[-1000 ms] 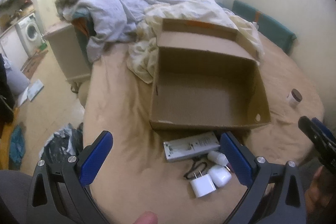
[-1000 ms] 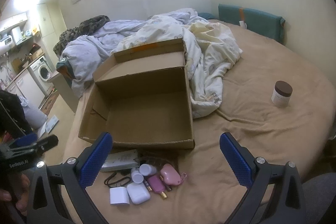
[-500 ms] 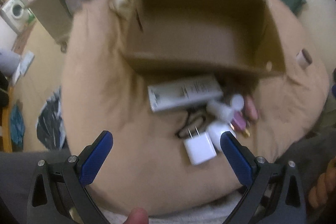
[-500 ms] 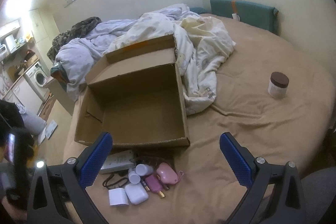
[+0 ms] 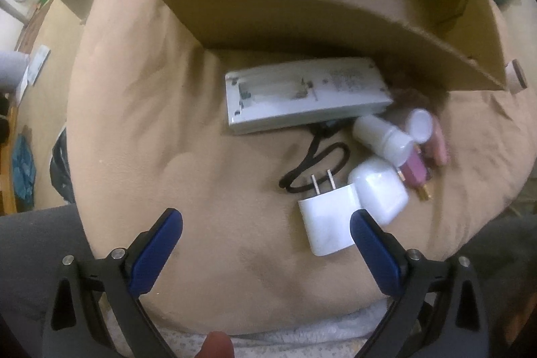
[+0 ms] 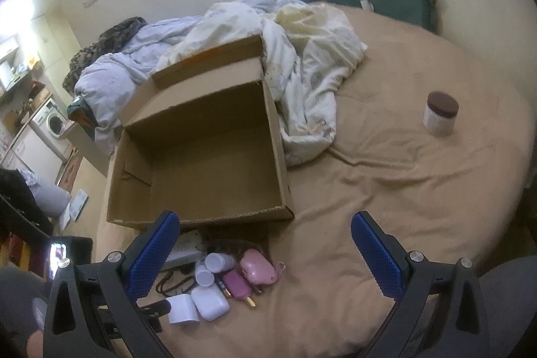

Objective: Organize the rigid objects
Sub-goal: 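Grasp the white USB charger with the left gripper while the right grasps the pink case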

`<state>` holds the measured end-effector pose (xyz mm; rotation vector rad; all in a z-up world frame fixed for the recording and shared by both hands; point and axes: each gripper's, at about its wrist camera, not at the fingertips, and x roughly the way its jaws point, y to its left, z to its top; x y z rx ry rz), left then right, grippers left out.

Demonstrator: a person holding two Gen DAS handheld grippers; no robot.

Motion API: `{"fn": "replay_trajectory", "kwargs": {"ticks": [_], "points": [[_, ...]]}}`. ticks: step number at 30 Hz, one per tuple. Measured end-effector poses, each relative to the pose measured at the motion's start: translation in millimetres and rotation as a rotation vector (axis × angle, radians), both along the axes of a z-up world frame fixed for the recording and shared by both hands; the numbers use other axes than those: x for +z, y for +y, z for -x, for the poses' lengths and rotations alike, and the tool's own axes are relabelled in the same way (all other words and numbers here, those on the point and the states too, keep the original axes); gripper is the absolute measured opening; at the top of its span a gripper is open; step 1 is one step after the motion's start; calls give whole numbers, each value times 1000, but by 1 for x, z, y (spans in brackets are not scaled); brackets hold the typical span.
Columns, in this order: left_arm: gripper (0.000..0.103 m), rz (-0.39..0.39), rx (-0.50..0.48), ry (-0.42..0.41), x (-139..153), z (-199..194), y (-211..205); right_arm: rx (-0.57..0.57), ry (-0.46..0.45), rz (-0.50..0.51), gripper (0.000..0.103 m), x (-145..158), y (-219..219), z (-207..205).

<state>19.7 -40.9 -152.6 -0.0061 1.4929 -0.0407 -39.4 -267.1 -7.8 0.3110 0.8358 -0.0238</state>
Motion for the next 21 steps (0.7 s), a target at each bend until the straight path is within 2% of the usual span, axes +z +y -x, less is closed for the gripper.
{"fn": "replay_trajectory", "kwargs": {"ticks": [2,10,14,17,18,21], "points": [[98,-21,-8,18,-8,1,-2,-10,12,-9,103,-3,-2,-2],[93,47,-15,53,-18,-5,-24,-9,32,-28,103,-5,-3,-6],[85,47,-48,80,-27,-4,-35,-10,35,-29,103,-7,-3,-6],[73,51,-46,64,-32,-2,-33,-25,45,-41,103,-9,-8,-5],[67,41,-52,61,-34,-2,-31,-32,48,-48,103,-10,-10,-4],[62,-5,-79,58,-44,9,-34,-53,60,-70,103,-12,-17,-4]]}}
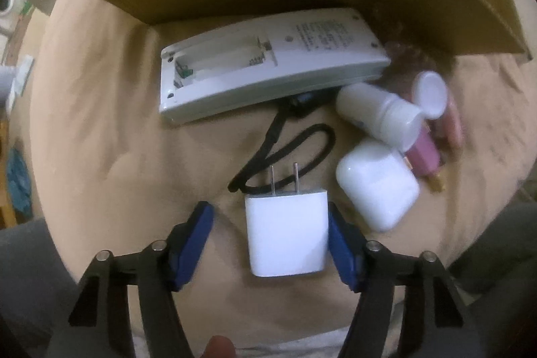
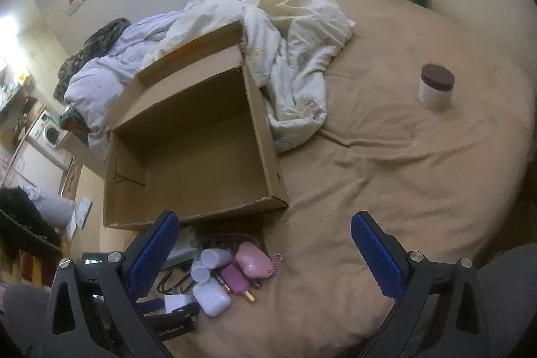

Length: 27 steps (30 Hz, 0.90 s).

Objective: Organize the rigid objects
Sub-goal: 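Grasp the white USB charger with the left gripper while the right grasps the pink case, then carry the charger and pink case into the box and open both grippers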

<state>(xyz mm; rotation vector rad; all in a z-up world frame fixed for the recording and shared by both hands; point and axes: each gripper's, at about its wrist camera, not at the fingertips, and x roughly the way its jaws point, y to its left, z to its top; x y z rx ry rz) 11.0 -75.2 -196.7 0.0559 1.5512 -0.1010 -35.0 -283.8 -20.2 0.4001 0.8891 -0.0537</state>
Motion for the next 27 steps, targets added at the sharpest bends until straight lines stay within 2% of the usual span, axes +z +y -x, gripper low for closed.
{"fn": "replay_trajectory", "kwargs": {"ticks": [1,3,5,7,10,13,14,15,17,23,25,27], "points": [[60,-4,-1,-3,-1,0,-1,-3,4,-4,103,-1,-1,0],[38,-19,-11,-27,1,-1,-4,4,14,-13,103,-3,-2,-1],[38,-12,-11,-28,6,-1,-4,31,27,-39,103,-5,-3,-4],[38,-16,-25,-32,13,-5,-7,89,56,-113,103,-10,-7,-11],[38,-29,-27,-52,17,-5,-9,133,154,-176,103,-26,-13,-25],[38,-19,-5,-49,23,0,-7,171,295,-267,87,-57,-10,-37],[38,-19,5,-51,24,0,-5,179,340,-272,78,-67,-7,-40],[38,-21,13,-53,34,6,6,196,382,-264,77,-76,-1,-44],[38,-27,32,-63,34,1,21,233,429,-234,77,-89,14,-51],[38,-35,77,-80,48,0,44,327,466,-48,77,-108,57,-71],[38,-36,77,-87,52,-1,49,341,489,-14,76,-119,68,-76],[38,-36,79,-91,62,0,63,366,510,-7,63,-131,75,-79]]}}
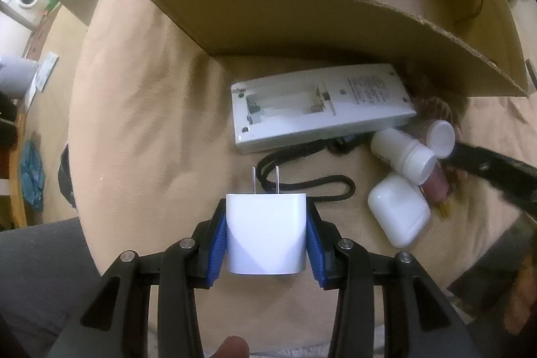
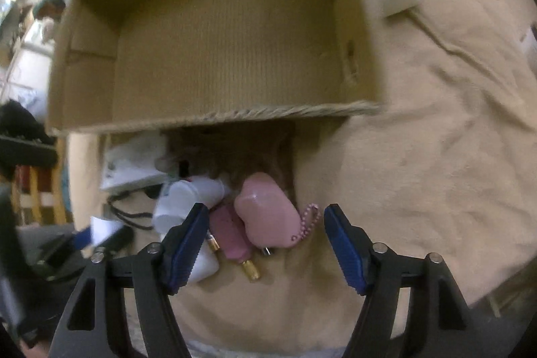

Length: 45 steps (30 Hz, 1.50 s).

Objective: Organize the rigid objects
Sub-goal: 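Carry the charger and pink case into the box and open both grippers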

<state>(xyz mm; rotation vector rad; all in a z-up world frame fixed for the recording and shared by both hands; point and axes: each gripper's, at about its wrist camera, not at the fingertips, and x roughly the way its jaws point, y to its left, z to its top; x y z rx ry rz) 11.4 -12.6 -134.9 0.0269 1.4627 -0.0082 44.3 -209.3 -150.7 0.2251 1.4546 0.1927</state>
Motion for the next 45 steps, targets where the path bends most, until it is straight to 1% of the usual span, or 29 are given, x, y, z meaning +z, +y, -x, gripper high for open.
{"fn": "replay_trajectory", "kwargs": {"ticks": [1,2,3,5,6,7,10,11,12,16,19,21,23,25,27,31,33,38,40,45], "points": [[38,5,3,0,3,0,5,7,9,-6,60,-4,2,0],[38,8,6,1,5,-1,8,8,7,13,52,-6,2,1],[38,7,9,1,8,-5,8,4,5,25,42,-7,2,1],[38,3,15,-4,10,-6,11,-3,0,29,31,-8,-1,2],[38,4,19,-6,6,-9,9,-8,-10,25,28,-4,-3,4],[38,4,20,-9,5,-11,9,-11,-24,24,27,-1,-4,7],[38,-7,19,-25,12,-11,15,-3,-69,32,23,9,2,18],[38,-12,19,-32,15,-10,18,-6,-80,34,18,11,4,19],[38,-17,19,-38,16,-3,12,-10,-90,33,18,13,7,21],[38,-33,29,-59,24,12,19,-32,-137,2,17,27,8,33],[38,-54,41,-85,38,20,25,-48,-168,-34,17,37,4,37],[38,-55,45,-110,43,23,28,-67,-176,-115,17,49,-16,41],[38,-43,52,-145,56,27,33,-100,-192,-222,17,57,-25,44],[38,-40,49,-185,71,31,34,-120,-206,-307,17,64,-31,47],[38,-32,49,-236,93,33,39,-121,-229,-345,17,73,-34,47],[38,-31,45,-326,121,20,18,-103,-290,-354,17,100,-39,44],[38,-21,38,-360,138,16,19,-88,-324,-340,17,112,-39,40],[38,-17,-22,-447,177,0,7,-56,-379,-333,17,140,-38,25],[38,-20,-49,-476,189,-9,1,-36,-394,-322,17,147,-34,18],[38,-9,-86,-506,206,-45,-14,-4,-409,-270,17,152,-27,-6]]}}
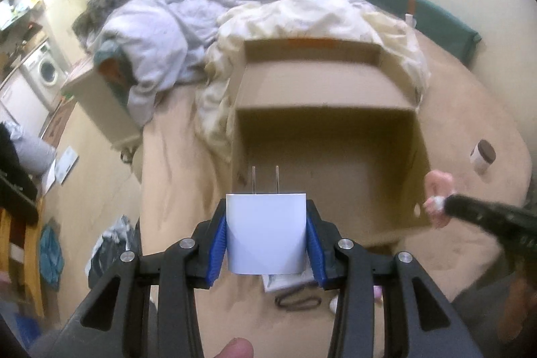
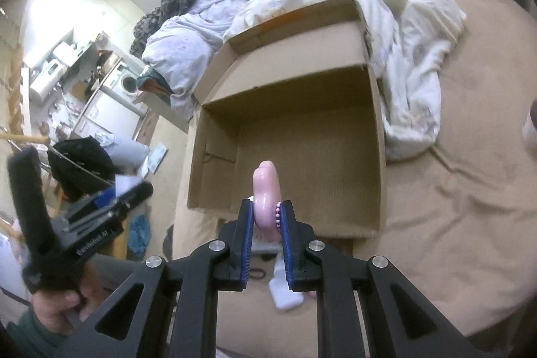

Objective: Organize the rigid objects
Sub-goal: 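Carry the charger and pink case into the box and open both grippers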

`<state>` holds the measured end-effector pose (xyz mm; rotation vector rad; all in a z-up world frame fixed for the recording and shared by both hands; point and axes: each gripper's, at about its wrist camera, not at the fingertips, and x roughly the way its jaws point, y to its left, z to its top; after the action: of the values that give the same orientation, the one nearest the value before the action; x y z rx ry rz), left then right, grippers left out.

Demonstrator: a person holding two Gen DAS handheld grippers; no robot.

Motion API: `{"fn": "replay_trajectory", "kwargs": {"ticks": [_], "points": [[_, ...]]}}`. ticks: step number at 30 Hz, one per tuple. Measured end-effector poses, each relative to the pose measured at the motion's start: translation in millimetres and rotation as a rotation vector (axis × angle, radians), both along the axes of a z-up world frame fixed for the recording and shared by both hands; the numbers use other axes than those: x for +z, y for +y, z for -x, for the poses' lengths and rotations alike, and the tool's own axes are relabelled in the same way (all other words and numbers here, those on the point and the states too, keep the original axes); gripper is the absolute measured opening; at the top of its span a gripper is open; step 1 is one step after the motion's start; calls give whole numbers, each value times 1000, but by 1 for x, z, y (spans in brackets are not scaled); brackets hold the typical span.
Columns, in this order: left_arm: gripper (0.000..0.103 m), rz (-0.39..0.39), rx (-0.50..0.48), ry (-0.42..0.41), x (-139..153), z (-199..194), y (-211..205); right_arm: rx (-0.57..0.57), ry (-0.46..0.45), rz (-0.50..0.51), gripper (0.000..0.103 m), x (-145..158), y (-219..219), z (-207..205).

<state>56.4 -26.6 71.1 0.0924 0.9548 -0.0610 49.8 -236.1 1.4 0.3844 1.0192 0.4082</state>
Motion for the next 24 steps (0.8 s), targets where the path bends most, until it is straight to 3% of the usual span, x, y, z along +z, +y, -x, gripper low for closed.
{"fn": "replay_trajectory", "kwargs": {"ticks": [5,8,15,19,22,24], "points": [[38,14,-36,-66,17,-30,-14,3,0,40,17,-7,3,-31],[38,-5,-54,-89,12,-48,-25,-6,13,46,17,-20,3,-48],[38,-18,-18,-38,-53,-75,-27,-23,82,74,17,-63,8,-70],[38,-39,-18,46,-93,-84,-29,-24,118,92,17,-79,12,-75],[38,-104,-35,90,-118,-85,-34,-16,149,108,17,-90,16,-77],[38,-90,-30,131,-130,-85,-33,-11,166,115,17,-96,18,-77]]}}
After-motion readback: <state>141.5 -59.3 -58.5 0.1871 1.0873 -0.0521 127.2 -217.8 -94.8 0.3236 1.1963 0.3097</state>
